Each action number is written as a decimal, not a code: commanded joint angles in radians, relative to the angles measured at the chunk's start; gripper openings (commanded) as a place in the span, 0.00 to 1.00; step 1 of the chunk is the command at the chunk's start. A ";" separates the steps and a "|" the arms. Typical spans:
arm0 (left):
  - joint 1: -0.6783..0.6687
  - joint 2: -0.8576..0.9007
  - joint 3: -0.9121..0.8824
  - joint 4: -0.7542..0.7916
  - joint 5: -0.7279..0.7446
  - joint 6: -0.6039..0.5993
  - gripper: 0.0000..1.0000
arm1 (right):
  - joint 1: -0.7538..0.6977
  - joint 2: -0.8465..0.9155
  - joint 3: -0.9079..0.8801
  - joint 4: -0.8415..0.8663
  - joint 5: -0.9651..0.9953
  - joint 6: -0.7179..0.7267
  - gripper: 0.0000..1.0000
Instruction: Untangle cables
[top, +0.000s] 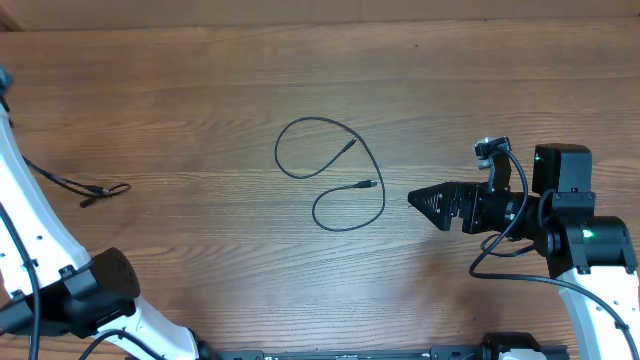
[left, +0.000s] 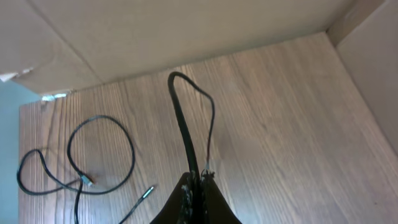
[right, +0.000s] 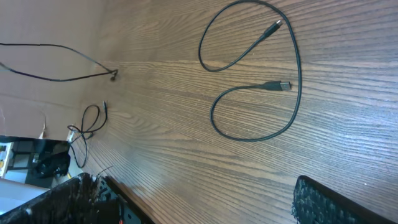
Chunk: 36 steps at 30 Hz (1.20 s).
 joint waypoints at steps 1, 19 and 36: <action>0.016 -0.006 -0.096 0.048 0.010 -0.078 0.04 | 0.004 -0.003 0.023 0.002 -0.001 -0.003 1.00; 0.089 -0.002 -0.455 0.262 0.049 -0.077 0.04 | 0.004 -0.002 0.023 0.003 0.000 -0.003 1.00; 0.087 0.000 -0.733 0.339 0.253 -0.073 0.04 | 0.004 -0.003 0.023 0.003 -0.001 -0.003 1.00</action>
